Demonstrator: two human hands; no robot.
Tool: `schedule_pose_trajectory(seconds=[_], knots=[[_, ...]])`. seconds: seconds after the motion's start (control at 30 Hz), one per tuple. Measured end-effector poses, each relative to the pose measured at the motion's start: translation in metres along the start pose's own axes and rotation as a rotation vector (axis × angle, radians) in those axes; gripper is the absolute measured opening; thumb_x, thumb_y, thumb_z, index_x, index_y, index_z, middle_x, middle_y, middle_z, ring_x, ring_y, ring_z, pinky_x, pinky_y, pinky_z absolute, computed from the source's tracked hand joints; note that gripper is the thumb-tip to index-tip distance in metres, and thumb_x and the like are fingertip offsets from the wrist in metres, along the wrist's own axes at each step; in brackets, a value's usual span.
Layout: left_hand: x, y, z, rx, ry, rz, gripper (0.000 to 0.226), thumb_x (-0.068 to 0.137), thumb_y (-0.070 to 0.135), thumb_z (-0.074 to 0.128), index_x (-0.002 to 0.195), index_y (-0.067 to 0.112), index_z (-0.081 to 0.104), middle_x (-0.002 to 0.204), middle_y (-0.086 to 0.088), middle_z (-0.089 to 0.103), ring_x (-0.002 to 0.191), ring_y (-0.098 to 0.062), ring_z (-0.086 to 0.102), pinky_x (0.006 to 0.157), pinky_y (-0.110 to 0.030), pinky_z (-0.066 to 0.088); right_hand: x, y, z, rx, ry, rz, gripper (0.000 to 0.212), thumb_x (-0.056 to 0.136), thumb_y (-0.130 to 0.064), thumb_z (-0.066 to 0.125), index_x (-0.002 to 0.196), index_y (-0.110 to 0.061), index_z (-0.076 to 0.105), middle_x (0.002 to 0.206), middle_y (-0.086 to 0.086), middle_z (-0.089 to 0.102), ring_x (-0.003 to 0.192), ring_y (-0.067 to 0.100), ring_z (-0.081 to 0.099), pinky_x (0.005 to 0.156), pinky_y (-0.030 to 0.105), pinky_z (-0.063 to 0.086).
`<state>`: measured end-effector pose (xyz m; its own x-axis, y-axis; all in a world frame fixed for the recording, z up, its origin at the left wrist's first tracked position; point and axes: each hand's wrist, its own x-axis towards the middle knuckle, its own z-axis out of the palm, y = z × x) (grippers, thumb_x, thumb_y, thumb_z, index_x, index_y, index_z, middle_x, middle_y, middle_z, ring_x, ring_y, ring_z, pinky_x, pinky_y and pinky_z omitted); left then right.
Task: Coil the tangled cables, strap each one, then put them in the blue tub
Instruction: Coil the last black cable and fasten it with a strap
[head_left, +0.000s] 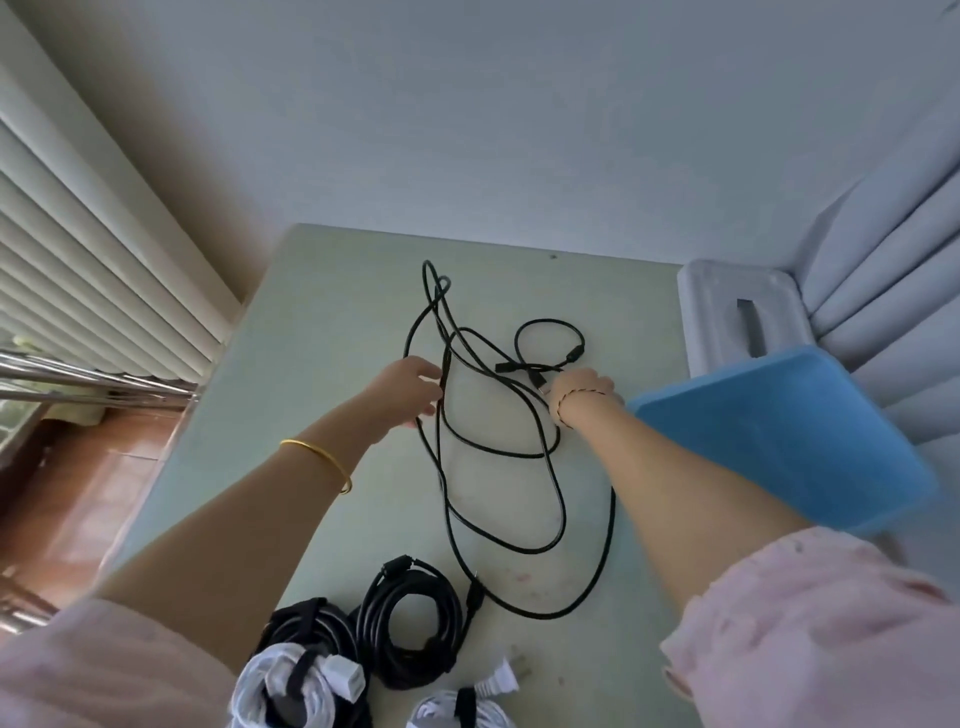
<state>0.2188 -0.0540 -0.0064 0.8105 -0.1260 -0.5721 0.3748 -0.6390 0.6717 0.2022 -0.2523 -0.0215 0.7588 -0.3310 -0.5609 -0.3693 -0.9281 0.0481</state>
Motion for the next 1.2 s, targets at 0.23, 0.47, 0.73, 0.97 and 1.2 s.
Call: schedule_pose_trajectory(seconds=[0.23, 0.47, 0.73, 0.97, 1.2], knots=[[-0.009, 0.013, 0.004, -0.040, -0.017, 0.059, 0.037, 0.092, 0.006, 0.051, 0.128, 0.012, 0.054, 0.112, -0.010, 0.054, 0.096, -0.021, 0.054, 0.076, -0.030, 0.053, -0.017, -0.003, -0.024, 0.474, 0.335, -0.080, 0.032, 0.091, 0.005, 0.044, 0.123, 0.000, 0.044, 0.125, 0.017, 0.044, 0.092, 0.027, 0.056, 0.075, 0.027, 0.042], [-0.059, 0.057, -0.001, -0.157, 0.160, 0.302, 0.019, 0.079, 0.030, 0.063, 0.097, 0.028, 0.067, 0.131, -0.007, 0.051, 0.123, -0.023, 0.046, 0.103, -0.036, 0.037, -0.100, 0.024, -0.069, 0.975, 0.729, -0.317, 0.028, 0.094, 0.000, 0.038, 0.118, -0.002, 0.053, 0.117, 0.010, 0.057, 0.102, 0.020, 0.054, 0.081, 0.017, 0.038], [-0.161, 0.116, 0.013, -0.266, -0.001, 0.670, 0.033, 0.098, 0.024, 0.051, 0.130, 0.022, 0.055, 0.131, 0.005, 0.059, 0.119, -0.005, 0.051, 0.106, -0.028, 0.037, -0.202, 0.094, -0.092, 1.127, 0.692, -0.648, 0.024, 0.085, 0.003, 0.052, 0.092, -0.014, 0.068, 0.074, -0.012, 0.061, 0.065, -0.007, 0.055, 0.062, 0.005, 0.039], [-0.219, 0.127, 0.042, -0.250, -0.331, 0.683, 0.035, 0.104, 0.023, 0.032, 0.111, 0.009, 0.063, 0.074, -0.003, 0.063, 0.079, -0.019, 0.062, 0.085, -0.031, 0.047, -0.250, 0.137, -0.098, 1.024, 0.651, -0.823, 0.020, 0.086, 0.001, 0.056, 0.092, -0.012, 0.070, 0.073, -0.013, 0.062, 0.061, -0.008, 0.054, 0.062, 0.007, 0.039], [-0.263, 0.122, 0.059, -0.564, -0.768, 0.637, 0.033, 0.101, 0.020, 0.031, 0.104, 0.011, 0.063, 0.053, 0.007, 0.042, 0.043, -0.005, 0.034, 0.057, -0.023, 0.045, -0.251, 0.145, -0.069, 1.331, 0.593, -0.913, 0.015, 0.094, -0.008, 0.054, 0.092, -0.018, 0.064, 0.085, -0.001, 0.066, 0.079, 0.008, 0.063, 0.078, 0.027, 0.053]])
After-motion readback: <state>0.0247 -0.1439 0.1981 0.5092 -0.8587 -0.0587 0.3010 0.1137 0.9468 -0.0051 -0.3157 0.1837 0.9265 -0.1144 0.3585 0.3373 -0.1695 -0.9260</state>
